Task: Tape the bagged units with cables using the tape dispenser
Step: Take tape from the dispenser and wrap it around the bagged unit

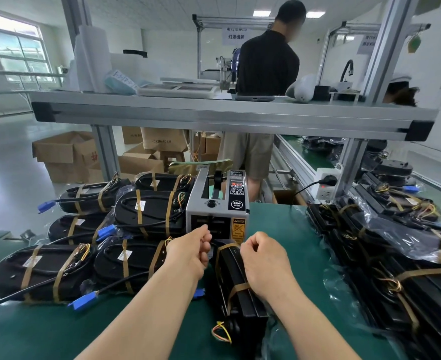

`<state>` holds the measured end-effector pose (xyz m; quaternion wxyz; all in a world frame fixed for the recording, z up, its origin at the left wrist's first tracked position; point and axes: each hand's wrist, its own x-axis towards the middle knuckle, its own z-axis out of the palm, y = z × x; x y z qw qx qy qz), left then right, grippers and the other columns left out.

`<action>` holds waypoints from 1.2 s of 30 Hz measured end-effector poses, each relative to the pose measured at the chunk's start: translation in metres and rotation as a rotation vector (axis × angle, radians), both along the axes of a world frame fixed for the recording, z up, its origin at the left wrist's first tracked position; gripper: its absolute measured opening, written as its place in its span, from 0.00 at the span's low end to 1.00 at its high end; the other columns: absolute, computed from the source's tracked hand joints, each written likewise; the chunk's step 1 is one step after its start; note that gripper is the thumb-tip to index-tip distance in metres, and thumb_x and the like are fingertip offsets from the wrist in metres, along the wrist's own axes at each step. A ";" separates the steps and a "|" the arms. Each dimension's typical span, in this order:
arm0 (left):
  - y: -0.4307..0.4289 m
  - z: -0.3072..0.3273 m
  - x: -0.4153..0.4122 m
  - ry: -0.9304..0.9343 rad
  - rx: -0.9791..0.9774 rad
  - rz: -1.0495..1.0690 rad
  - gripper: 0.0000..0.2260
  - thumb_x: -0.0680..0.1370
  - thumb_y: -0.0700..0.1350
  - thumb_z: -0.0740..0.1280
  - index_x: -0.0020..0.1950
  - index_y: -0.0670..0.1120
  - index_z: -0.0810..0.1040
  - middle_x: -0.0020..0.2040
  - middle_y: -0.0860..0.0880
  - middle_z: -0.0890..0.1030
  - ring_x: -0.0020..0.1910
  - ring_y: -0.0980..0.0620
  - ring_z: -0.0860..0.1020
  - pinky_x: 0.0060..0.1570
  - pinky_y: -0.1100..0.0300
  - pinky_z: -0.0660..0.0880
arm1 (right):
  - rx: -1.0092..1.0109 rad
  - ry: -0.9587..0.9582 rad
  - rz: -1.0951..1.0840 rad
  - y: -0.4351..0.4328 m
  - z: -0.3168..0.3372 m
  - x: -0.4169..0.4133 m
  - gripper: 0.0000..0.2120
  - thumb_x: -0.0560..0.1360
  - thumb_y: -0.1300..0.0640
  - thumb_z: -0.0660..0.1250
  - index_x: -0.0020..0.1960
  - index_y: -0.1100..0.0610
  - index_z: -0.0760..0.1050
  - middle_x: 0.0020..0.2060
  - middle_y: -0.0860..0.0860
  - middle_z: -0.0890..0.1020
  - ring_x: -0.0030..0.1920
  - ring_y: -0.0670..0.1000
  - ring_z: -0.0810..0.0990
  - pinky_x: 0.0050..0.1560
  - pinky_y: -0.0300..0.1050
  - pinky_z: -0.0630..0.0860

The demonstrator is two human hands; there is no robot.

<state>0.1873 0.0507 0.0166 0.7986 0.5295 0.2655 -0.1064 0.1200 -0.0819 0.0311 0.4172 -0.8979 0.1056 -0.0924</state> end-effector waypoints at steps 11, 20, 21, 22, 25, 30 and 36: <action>-0.010 0.002 0.005 -0.024 -0.084 0.133 0.10 0.77 0.41 0.68 0.36 0.47 0.73 0.24 0.54 0.71 0.19 0.59 0.66 0.16 0.67 0.61 | 0.030 0.017 -0.022 -0.008 0.001 -0.002 0.10 0.81 0.55 0.58 0.41 0.53 0.71 0.39 0.48 0.78 0.38 0.47 0.73 0.34 0.41 0.68; 0.016 0.024 -0.040 -0.436 0.215 -0.493 0.10 0.79 0.42 0.66 0.37 0.48 0.78 0.31 0.52 0.74 0.26 0.58 0.68 0.29 0.66 0.67 | 0.083 -0.017 -0.029 -0.005 0.000 -0.004 0.10 0.79 0.55 0.61 0.40 0.55 0.73 0.39 0.49 0.80 0.39 0.49 0.74 0.35 0.42 0.69; 0.017 0.027 -0.041 -0.456 0.293 -0.541 0.10 0.79 0.42 0.66 0.38 0.48 0.78 0.32 0.51 0.73 0.27 0.57 0.68 0.30 0.66 0.67 | 0.090 -0.019 -0.031 -0.005 0.000 -0.004 0.10 0.79 0.55 0.61 0.40 0.55 0.73 0.39 0.49 0.80 0.39 0.49 0.74 0.34 0.42 0.68; 0.016 0.030 -0.042 -0.472 0.373 -0.573 0.09 0.79 0.43 0.67 0.38 0.48 0.77 0.32 0.51 0.72 0.28 0.57 0.67 0.31 0.65 0.66 | 0.096 -0.018 -0.033 -0.005 0.001 -0.004 0.10 0.79 0.55 0.61 0.39 0.54 0.73 0.39 0.49 0.80 0.39 0.49 0.75 0.34 0.43 0.68; 0.012 0.037 -0.042 -0.509 0.537 -0.616 0.09 0.78 0.45 0.70 0.39 0.47 0.77 0.30 0.50 0.70 0.27 0.57 0.66 0.29 0.67 0.64 | 0.096 -0.010 -0.029 -0.003 0.001 -0.004 0.10 0.79 0.55 0.61 0.40 0.53 0.73 0.40 0.49 0.80 0.41 0.51 0.75 0.37 0.46 0.67; 0.009 0.046 -0.037 -0.505 0.604 -0.699 0.09 0.77 0.41 0.71 0.37 0.45 0.77 0.23 0.56 0.73 0.21 0.62 0.68 0.23 0.72 0.65 | 0.063 -0.001 -0.028 -0.002 0.001 -0.002 0.10 0.80 0.54 0.60 0.40 0.52 0.72 0.40 0.48 0.79 0.39 0.48 0.74 0.33 0.42 0.66; 0.011 0.050 -0.032 -0.473 0.643 -0.777 0.12 0.78 0.43 0.71 0.34 0.48 0.77 0.23 0.56 0.71 0.22 0.60 0.66 0.26 0.67 0.60 | 0.069 0.006 -0.035 -0.001 0.003 -0.002 0.10 0.80 0.54 0.60 0.40 0.53 0.72 0.42 0.49 0.79 0.42 0.51 0.76 0.38 0.47 0.69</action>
